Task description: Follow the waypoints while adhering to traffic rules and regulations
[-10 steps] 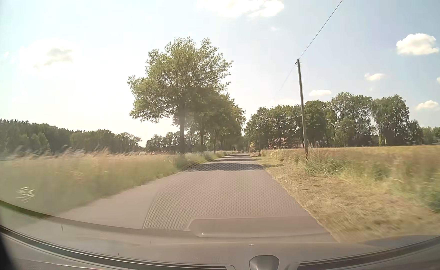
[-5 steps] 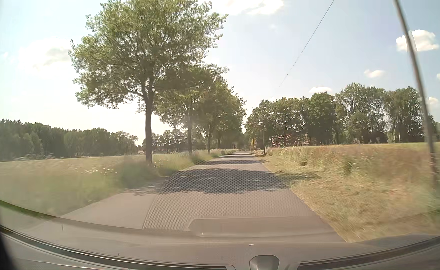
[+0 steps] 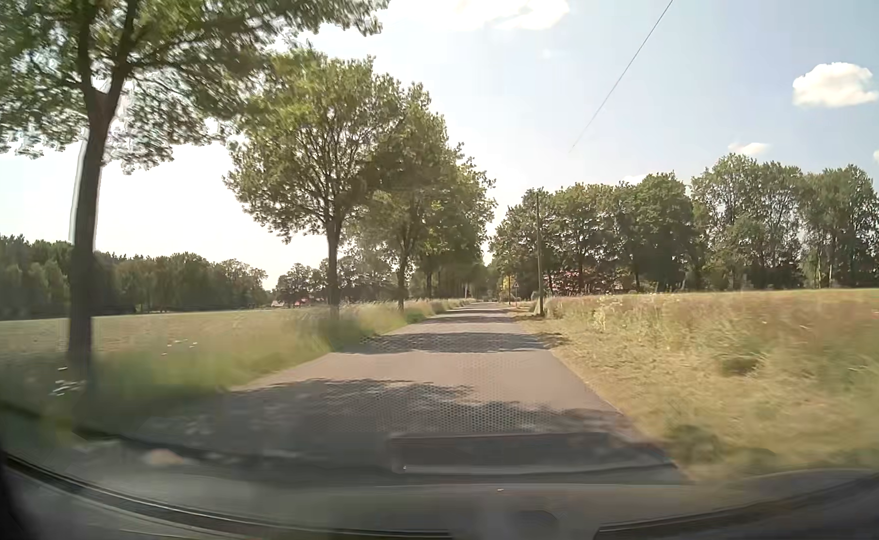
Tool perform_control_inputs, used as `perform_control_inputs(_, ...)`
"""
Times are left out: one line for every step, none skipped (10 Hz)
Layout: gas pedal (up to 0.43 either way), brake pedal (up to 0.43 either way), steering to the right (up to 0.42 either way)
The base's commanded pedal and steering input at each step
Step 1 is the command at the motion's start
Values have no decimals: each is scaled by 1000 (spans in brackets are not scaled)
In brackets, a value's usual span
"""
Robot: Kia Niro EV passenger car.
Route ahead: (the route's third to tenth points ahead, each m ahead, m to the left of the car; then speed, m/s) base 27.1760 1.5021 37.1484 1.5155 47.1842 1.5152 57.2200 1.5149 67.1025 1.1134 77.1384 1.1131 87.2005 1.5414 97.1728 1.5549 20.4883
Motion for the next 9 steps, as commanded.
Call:
perform_control_inputs(209, 6, 7)
perform_control_inputs(209, 6, 7)
perform_control_inputs(209, 6, 7)
perform_control_inputs(209, 6, 7)
perform_control_inputs(209, 6, 7)
perform_control_inputs(209, 6, 7)
perform_control_inputs(209, 6, 6)
perform_control_inputs(209, 6, 4)
perform_control_inputs(209, 6, 4)
